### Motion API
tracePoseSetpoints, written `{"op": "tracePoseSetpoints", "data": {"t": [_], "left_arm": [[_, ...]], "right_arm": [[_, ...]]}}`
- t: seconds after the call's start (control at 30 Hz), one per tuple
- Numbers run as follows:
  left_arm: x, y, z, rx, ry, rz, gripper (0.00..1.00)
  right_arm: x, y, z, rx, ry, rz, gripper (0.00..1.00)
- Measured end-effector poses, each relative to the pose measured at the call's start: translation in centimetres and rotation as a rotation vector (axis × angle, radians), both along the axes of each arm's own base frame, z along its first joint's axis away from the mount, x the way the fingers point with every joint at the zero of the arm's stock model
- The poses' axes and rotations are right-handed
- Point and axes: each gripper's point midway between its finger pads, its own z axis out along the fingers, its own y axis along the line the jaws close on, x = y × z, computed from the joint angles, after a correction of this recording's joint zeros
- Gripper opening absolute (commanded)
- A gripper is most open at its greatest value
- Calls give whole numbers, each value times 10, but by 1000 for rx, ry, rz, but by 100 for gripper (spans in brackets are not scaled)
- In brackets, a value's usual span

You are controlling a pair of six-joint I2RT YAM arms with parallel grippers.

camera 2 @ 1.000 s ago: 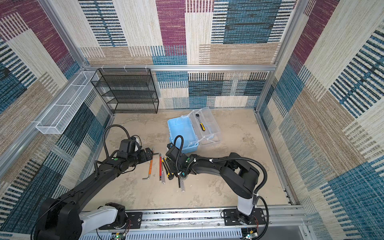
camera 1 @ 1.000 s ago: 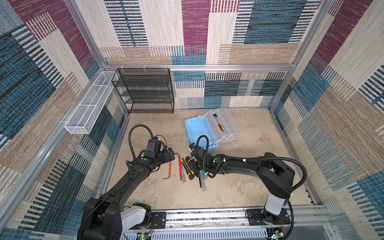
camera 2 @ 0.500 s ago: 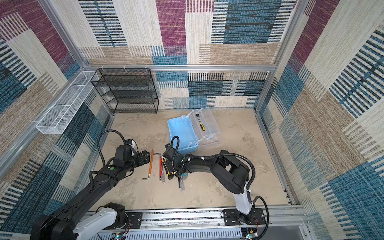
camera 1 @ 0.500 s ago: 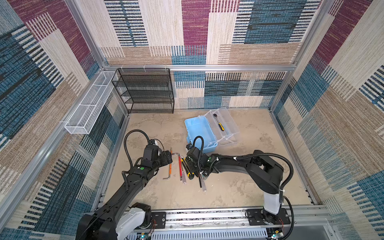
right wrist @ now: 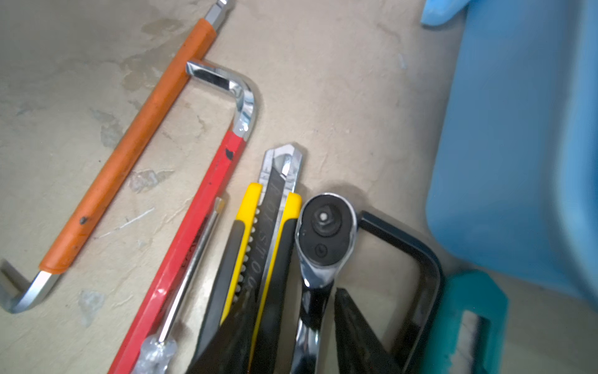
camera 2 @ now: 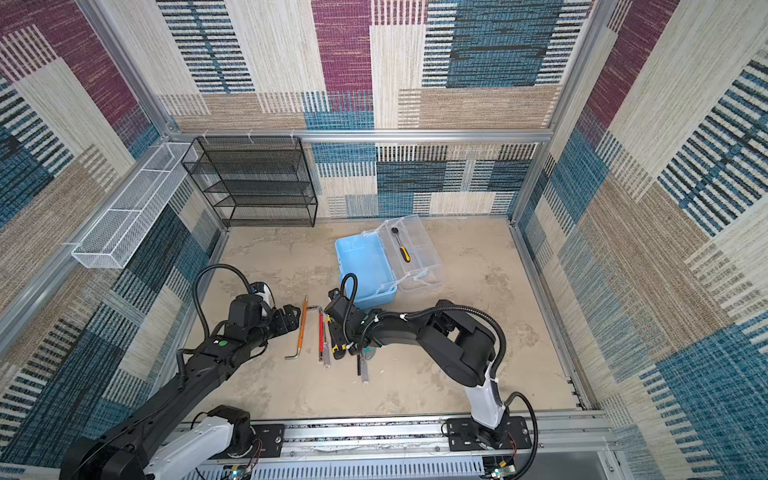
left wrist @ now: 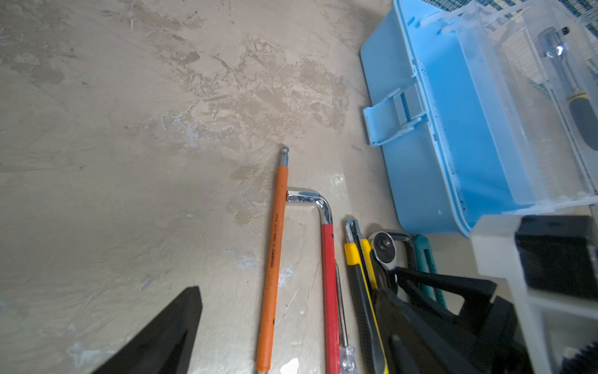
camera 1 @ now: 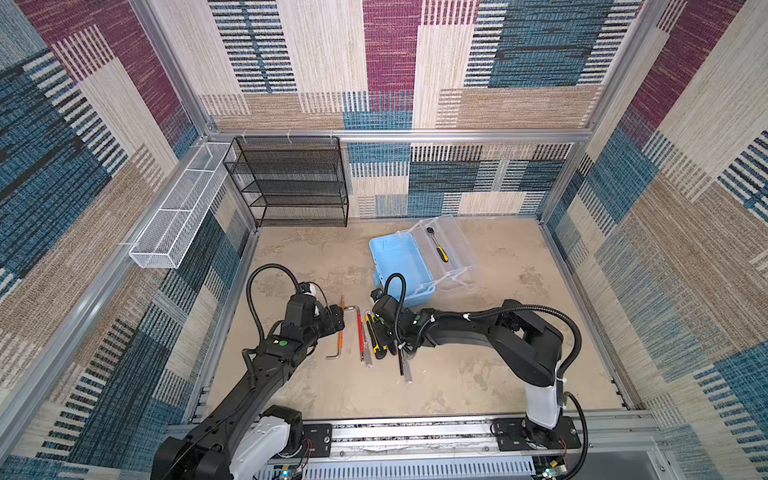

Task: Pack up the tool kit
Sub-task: 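Grasp the red-handled ratchet wrench head with the right gripper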

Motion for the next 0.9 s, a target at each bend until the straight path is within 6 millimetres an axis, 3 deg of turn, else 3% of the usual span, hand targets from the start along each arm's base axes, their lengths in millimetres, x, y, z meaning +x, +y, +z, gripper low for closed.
{"op": "tracePoseSetpoints", "data": {"t": [0.47, 0.67, 0.9], "left_arm": [[-1, -4, 4, -17, -9, -20, 87], [-2, -6, 1, -23, 0, -28, 85], [-3, -8, -3, -29, 18, -39, 84]], "right_arm": [[-7, -11, 13, -6, 12, -7, 52], [-8, -14, 18, 2, 8, -12, 43], [-7, -18, 7, -21, 21, -18, 38]]}}
